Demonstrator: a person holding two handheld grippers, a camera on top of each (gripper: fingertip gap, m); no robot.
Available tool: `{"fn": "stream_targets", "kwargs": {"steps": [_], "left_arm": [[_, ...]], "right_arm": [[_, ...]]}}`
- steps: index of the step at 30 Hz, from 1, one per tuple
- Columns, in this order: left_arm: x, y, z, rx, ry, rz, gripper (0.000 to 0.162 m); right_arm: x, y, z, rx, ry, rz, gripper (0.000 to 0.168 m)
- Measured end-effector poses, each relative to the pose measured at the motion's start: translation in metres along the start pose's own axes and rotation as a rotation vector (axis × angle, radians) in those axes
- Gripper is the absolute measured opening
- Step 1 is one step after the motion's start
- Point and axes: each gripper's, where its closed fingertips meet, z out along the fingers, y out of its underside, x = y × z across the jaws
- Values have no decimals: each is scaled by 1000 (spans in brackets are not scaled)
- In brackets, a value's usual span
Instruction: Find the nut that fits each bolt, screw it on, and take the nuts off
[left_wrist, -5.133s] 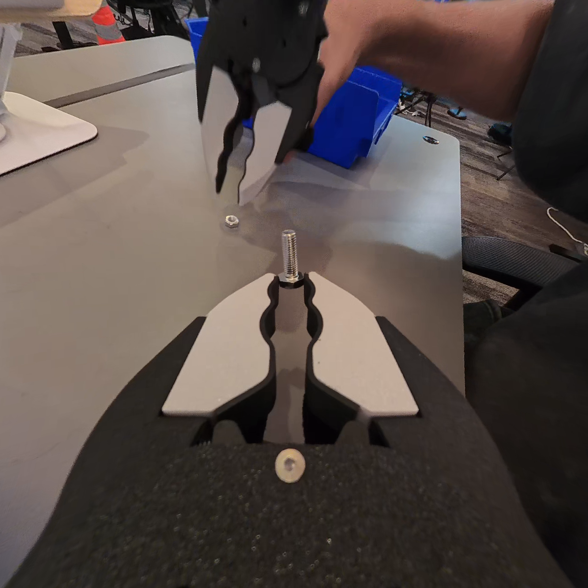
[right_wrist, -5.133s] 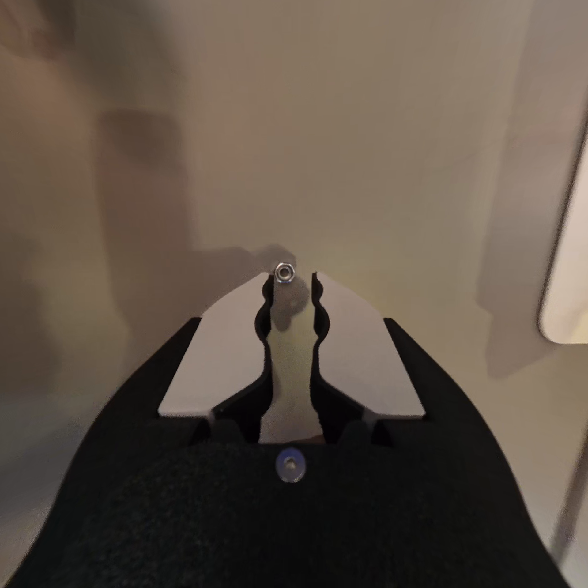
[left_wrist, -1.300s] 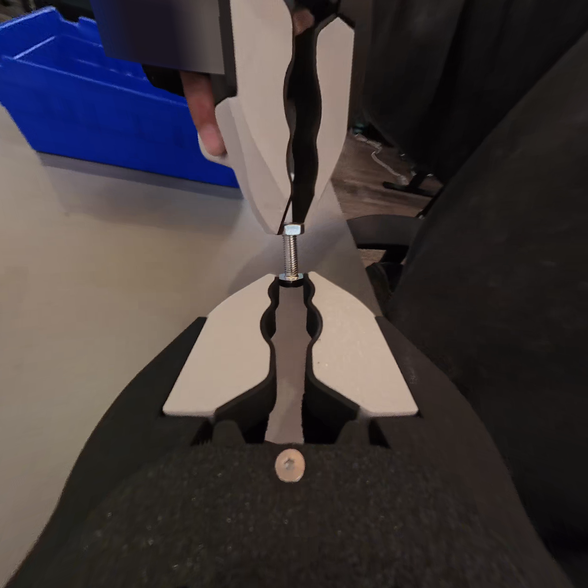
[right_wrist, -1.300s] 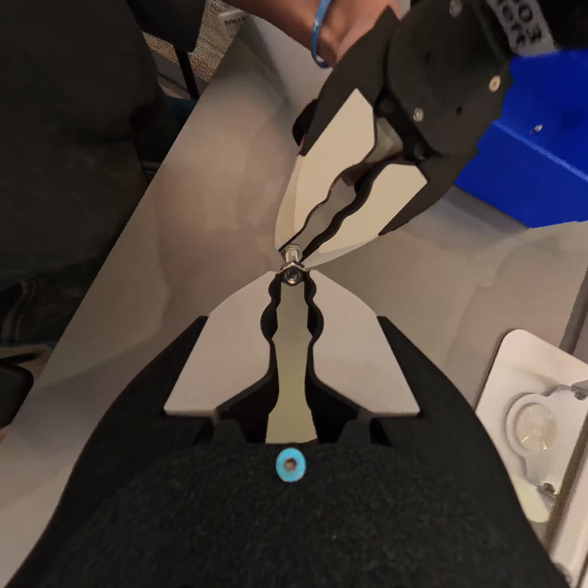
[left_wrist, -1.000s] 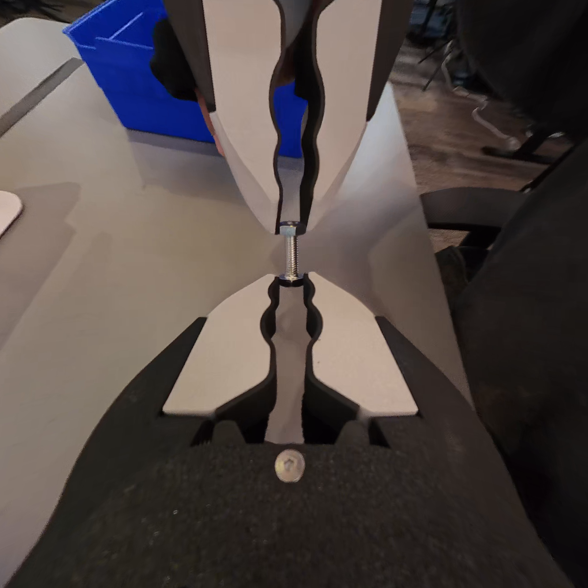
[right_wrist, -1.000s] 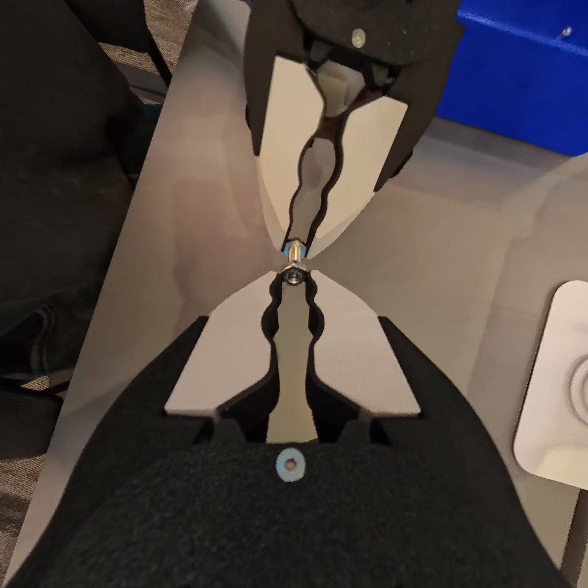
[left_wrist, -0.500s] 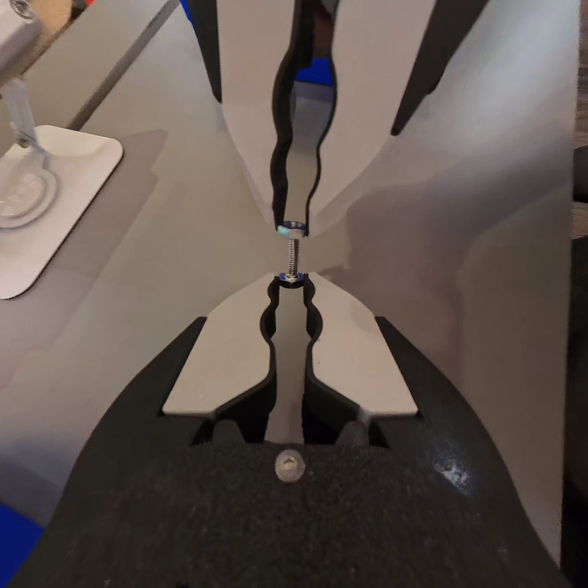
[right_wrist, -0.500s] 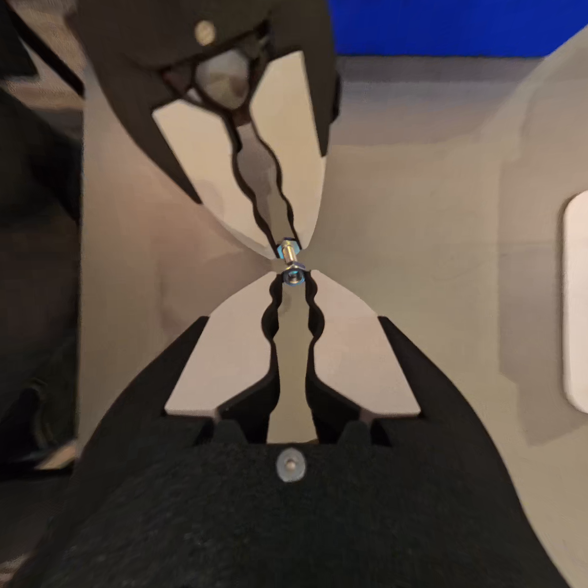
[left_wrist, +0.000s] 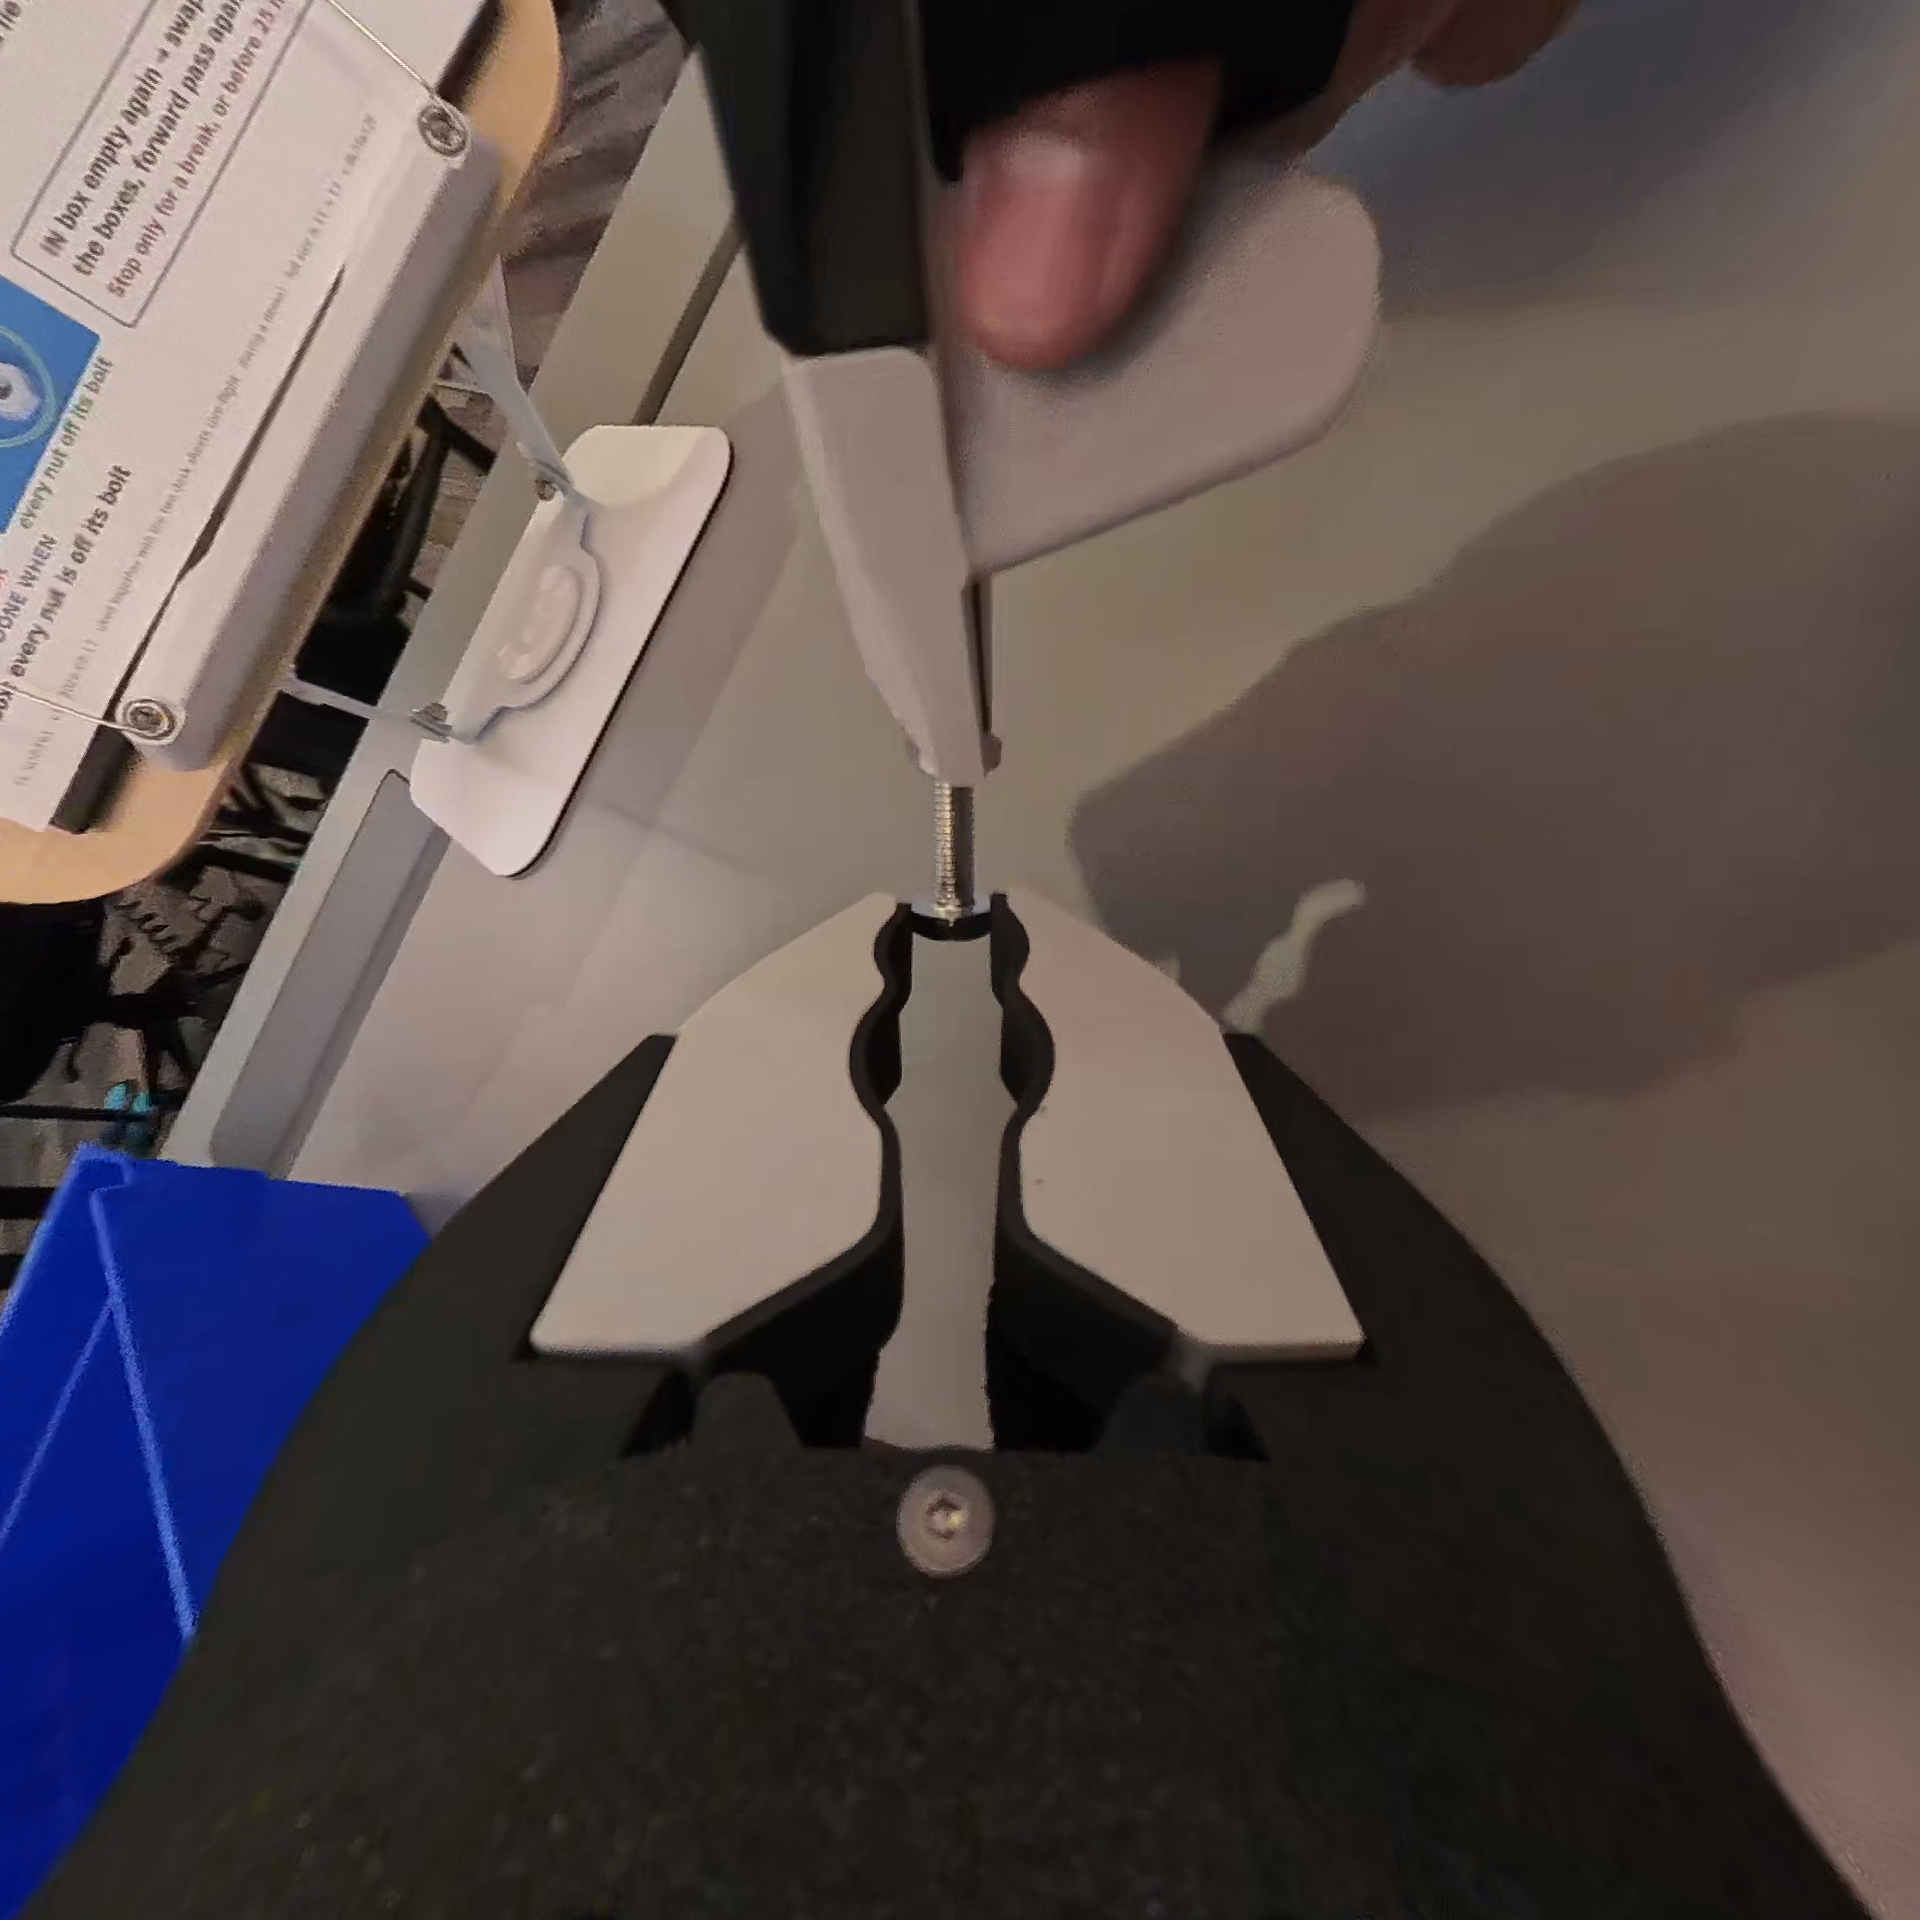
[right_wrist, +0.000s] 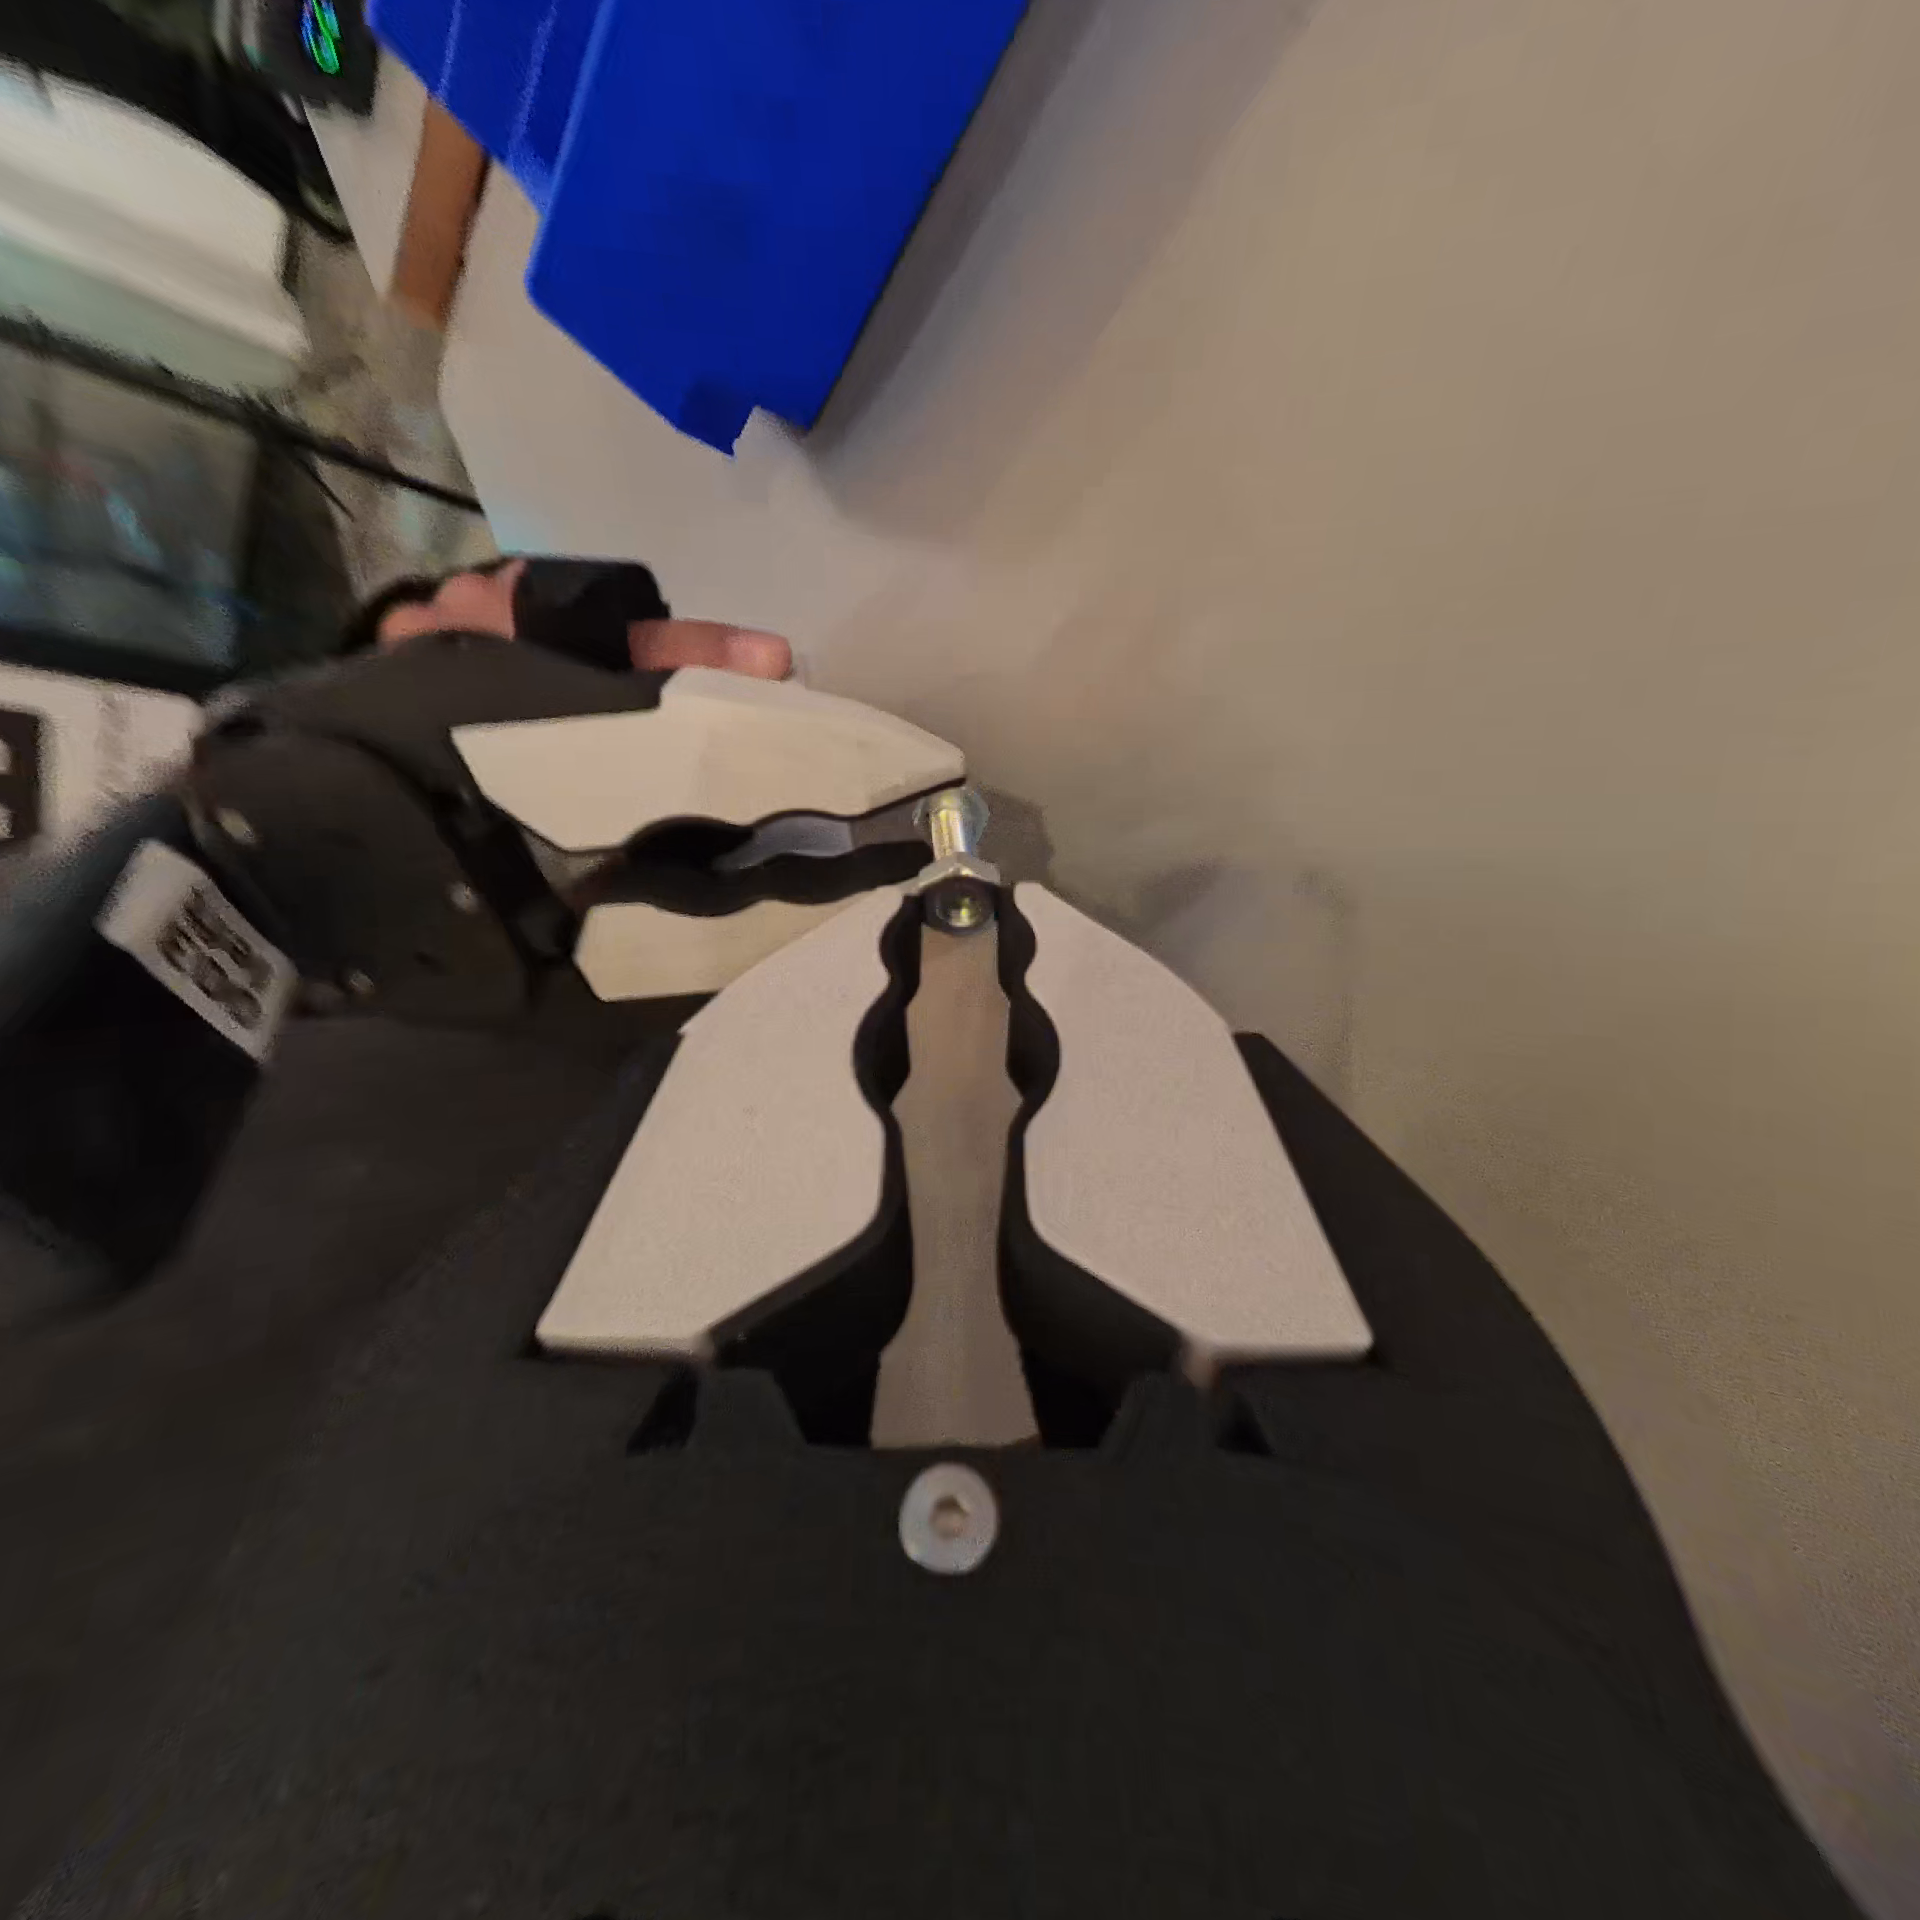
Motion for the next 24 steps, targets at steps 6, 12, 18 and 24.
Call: {"fn": "stream_targets", "kwargs": {"steps": [6, 12, 18, 24], "left_arm": [[6, 5, 4, -9, 20, -20, 14], [0, 6, 1, 77, 183, -262, 14], [-11, -6, -12, 320, 463, -594, 14], [-19, -25, -41, 592, 746, -794, 14]], "right_arm": [[4, 4, 5, 11, 17, 126, 14], [-7, -4, -6, 48, 25, -40, 30], [-18, -23, -35, 241, 58, -479, 32], [-43, -33, -37, 573, -106, -602, 41]]}}
